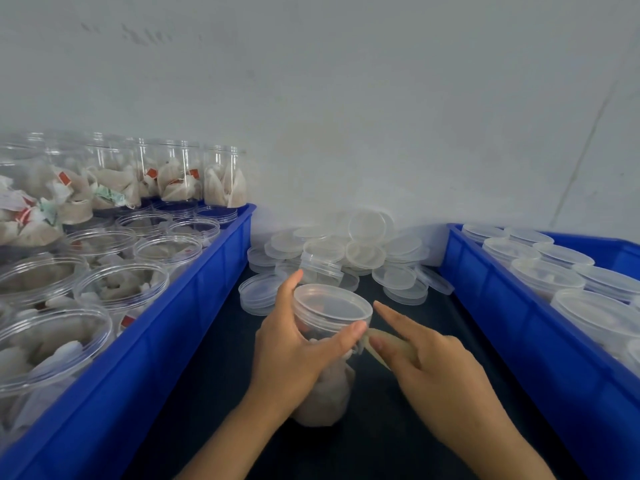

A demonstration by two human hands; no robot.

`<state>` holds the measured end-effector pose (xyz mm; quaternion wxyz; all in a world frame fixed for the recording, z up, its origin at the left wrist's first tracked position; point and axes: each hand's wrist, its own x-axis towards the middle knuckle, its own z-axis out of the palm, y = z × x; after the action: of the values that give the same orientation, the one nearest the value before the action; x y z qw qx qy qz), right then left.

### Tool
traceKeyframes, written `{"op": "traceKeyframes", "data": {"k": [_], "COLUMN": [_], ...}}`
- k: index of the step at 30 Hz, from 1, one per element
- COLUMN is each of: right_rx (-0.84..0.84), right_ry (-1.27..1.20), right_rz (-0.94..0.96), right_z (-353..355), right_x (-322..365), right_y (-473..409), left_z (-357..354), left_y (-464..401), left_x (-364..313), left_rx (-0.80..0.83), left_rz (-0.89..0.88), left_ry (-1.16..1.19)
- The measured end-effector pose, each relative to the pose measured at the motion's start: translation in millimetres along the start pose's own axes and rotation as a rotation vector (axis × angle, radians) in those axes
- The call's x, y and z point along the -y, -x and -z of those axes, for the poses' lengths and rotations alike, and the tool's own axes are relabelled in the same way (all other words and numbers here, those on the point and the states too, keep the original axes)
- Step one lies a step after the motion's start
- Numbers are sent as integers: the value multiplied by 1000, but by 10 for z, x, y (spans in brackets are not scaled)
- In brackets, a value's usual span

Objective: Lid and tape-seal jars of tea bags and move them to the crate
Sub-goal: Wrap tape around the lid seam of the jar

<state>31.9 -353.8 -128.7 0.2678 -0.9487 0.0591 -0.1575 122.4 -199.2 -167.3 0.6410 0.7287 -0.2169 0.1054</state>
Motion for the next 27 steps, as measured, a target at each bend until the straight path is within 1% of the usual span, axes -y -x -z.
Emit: {"op": "traceKeyframes", "data": {"k": [3, 4, 5, 8, 11, 15, 17, 20, 22, 24, 27], "right_rx": [356, 445, 490, 521, 570, 641, 606, 432, 306, 196, 135], "right_ry": [-358, -441, -490, -529, -519, -583, -573, -525, -415, -244, 22], "right_rz": [-147, -179, -211, -268, -280, -275, -304, -339, -275, -164, -24], "right_z": [169, 227, 278, 294, 263, 257, 215, 139, 105, 100, 156], "right_x": [-44, -48, -47, -49, -9, 64, 67, 69, 85, 75, 31], "right_y": [-32, -37, -37, -21, -32, -15, -14, -55, -65, -58, -61], "left_z": [22, 30, 40, 60, 67, 81, 91, 107, 119, 145, 197], "left_y": [-24, -33, -40, -58, -59, -66, -75, -92, -113, -136, -169], "left_x": [6, 6, 4, -2, 2, -8, -13, -28, -32, -36, -37], "left_rx": [18, 24, 31, 48, 51, 75, 100, 119, 118, 134, 162], "left_rz": [4, 4, 6, 19, 24, 33, 35, 34, 29, 16, -2], "left_ry": [5, 4, 7, 38, 46, 49, 45, 44, 44, 42, 19]}}
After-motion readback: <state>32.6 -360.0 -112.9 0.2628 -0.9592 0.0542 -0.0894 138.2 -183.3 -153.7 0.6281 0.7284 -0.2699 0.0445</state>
